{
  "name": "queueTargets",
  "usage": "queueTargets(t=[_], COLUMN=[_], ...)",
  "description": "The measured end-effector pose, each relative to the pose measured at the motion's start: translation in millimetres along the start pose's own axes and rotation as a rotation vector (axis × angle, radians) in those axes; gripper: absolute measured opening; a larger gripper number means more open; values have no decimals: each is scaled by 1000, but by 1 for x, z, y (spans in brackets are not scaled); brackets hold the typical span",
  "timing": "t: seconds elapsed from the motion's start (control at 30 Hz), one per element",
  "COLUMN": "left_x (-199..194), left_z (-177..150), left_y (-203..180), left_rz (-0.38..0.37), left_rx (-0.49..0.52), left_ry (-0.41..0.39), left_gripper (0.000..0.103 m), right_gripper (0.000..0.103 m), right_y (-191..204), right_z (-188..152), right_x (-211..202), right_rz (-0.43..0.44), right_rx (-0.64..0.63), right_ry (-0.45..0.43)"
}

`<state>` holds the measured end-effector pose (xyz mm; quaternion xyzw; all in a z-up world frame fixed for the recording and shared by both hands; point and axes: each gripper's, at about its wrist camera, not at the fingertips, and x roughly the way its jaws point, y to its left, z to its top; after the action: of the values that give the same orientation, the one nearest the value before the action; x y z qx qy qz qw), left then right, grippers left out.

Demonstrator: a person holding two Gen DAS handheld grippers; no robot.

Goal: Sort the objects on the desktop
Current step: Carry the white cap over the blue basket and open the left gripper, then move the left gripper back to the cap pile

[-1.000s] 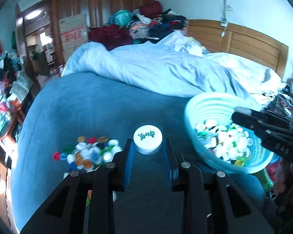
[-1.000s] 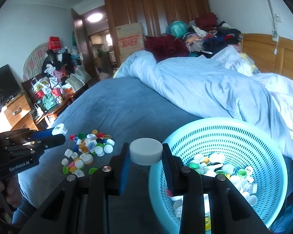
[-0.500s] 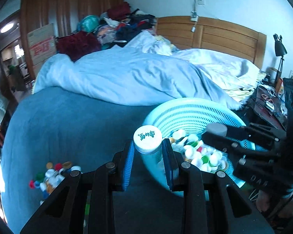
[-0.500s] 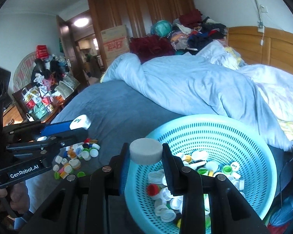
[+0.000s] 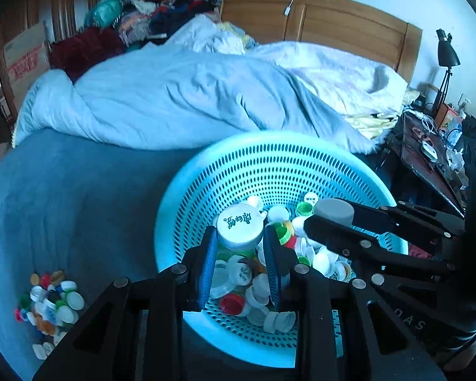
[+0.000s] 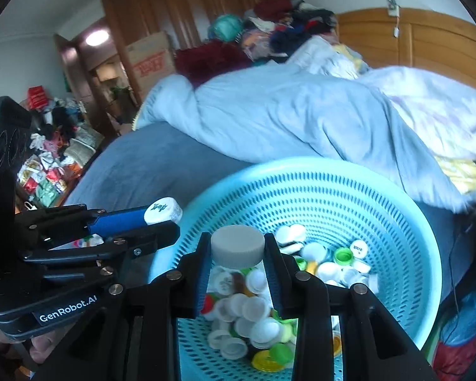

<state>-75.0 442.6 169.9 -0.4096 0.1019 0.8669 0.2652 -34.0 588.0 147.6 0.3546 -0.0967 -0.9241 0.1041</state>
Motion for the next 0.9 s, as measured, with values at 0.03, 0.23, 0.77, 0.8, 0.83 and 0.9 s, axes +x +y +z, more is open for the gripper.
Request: queueTargets(t=[0.03,0.23,0.77,0.8,0.83,0.9], left_x=[5,32,37,34,28,10], left_z=[0,-6,-9,-10,-10,-14], left_y=[-1,-2,0,1,3,10], left_rz=[2,-4,1,5,16,44], left_rx=[-6,-22,-25,-26,-23,-16], left_ry=[16,100,86,77,61,10], left_gripper=[24,24,41,41,41,41], right_gripper=[35,35,60,62,63,63], right_y=[-4,-18,-21,-20,-19,-14], right_z=[-1,-8,-12,-12,-11,-11], right_x=[2,14,13,10,7,-4], right_rz=[-6,-25,-45,-46,-40,-25], right_rx=[7,35,65,69,73,73], right_ry=[5,45,26,17,4,-38])
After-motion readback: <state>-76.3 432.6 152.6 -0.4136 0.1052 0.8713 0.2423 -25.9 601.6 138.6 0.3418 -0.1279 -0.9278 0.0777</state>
